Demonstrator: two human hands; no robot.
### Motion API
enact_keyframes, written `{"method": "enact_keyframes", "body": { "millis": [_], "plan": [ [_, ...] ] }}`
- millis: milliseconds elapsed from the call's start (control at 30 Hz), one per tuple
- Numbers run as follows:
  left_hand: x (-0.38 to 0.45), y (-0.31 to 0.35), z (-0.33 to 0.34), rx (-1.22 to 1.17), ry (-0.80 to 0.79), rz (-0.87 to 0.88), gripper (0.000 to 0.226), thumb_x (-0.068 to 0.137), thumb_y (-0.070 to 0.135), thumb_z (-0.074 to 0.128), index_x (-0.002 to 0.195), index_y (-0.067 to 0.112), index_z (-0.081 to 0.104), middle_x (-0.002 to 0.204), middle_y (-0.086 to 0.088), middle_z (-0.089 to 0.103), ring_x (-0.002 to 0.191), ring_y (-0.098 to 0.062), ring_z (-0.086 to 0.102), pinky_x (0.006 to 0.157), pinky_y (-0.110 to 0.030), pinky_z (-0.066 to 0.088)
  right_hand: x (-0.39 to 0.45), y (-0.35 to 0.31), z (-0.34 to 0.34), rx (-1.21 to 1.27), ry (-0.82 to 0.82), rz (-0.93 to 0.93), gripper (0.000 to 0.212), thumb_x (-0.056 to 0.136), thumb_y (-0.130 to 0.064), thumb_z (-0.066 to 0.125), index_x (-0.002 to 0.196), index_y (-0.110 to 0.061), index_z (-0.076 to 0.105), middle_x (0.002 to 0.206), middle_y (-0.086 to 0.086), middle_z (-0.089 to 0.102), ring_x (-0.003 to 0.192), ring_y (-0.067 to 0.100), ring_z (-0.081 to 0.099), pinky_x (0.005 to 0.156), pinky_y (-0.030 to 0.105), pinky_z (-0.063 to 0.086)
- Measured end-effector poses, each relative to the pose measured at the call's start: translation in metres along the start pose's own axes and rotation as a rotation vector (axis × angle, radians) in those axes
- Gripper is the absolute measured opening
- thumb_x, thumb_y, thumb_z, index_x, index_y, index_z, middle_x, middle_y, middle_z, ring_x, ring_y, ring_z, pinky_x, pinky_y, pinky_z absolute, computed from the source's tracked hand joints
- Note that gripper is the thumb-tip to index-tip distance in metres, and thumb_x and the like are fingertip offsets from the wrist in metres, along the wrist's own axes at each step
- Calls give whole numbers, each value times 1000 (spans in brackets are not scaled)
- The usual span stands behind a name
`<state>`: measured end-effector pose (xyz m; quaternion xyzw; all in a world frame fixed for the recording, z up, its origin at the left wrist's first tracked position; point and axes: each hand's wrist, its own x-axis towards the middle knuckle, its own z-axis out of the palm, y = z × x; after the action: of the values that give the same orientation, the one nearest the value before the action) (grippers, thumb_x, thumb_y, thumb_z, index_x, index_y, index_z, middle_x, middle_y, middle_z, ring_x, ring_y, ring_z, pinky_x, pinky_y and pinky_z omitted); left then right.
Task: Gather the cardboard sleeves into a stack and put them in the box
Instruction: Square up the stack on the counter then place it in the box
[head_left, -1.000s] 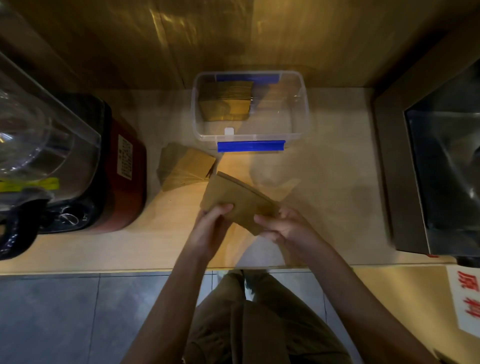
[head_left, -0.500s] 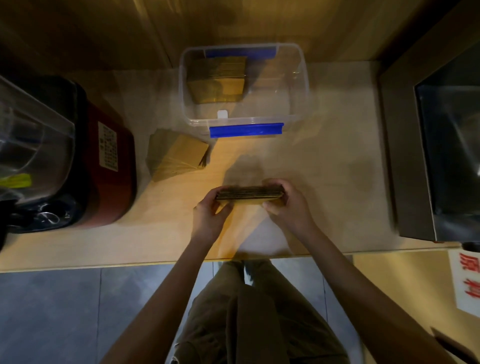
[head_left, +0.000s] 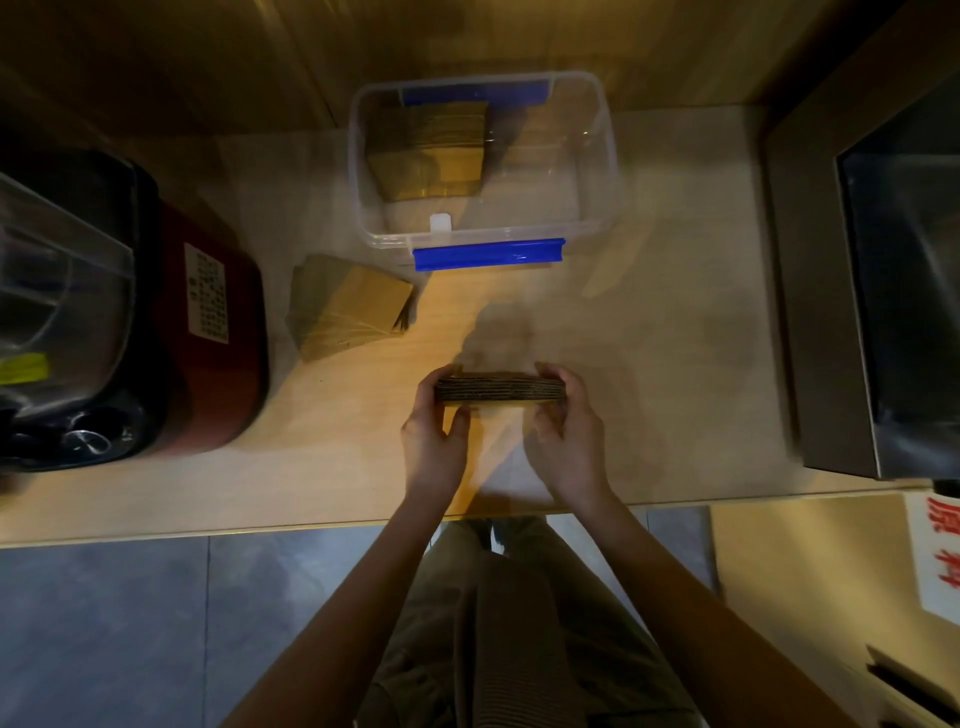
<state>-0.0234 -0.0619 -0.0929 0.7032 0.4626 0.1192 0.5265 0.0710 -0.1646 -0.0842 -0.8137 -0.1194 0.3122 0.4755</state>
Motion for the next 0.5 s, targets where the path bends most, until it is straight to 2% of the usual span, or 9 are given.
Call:
{"method": "enact_keyframes", "body": {
  "millis": [133, 267, 367, 433, 500],
  "plan": [
    [3, -5, -9, 1, 0, 15, 50, 82, 5, 58, 129, 17, 46, 131, -4, 56, 123, -17, 50, 104, -33, 41, 3, 0, -7, 32, -38, 38, 58, 89, -5, 52, 140, -20, 28, 142, 0, 44, 130, 10, 41, 102, 18, 34],
    [2, -4, -4, 8, -20, -38, 54, 84, 9, 57, 135, 17, 39, 132, -5, 55, 121, -13, 49, 100, -27, 40, 4, 1, -2, 4, -60, 41, 58, 90, -4, 50, 141, -18, 27, 145, 1, 40, 132, 10, 37, 105, 20, 30],
    [0, -1, 1, -62, -3, -72, 56, 88, 13, 53, 139, 16, 33, 137, -6, 50, 124, -13, 46, 103, -30, 39, 3, -1, 3, 44, -63, 33, 60, 91, -2, 47, 143, -18, 22, 149, 1, 35, 134, 9, 33, 107, 21, 28],
    [2, -1, 2, -86, 7, -96, 54, 88, 13, 52, 139, 17, 33, 139, -7, 49, 127, -18, 46, 105, -35, 39, 4, 0, 6, 86, -40, 33, 60, 91, -2, 46, 143, -18, 21, 149, 1, 34, 135, 10, 33, 105, 18, 29],
    [4, 0, 2, -101, 21, -103, 53, 88, 11, 52, 137, 16, 35, 137, -8, 51, 126, -19, 48, 102, -31, 40, 3, 0, 6, 111, -8, 21, 56, 92, -4, 46, 141, -19, 25, 145, 0, 39, 130, 7, 39, 97, 6, 33]
  ]
}}
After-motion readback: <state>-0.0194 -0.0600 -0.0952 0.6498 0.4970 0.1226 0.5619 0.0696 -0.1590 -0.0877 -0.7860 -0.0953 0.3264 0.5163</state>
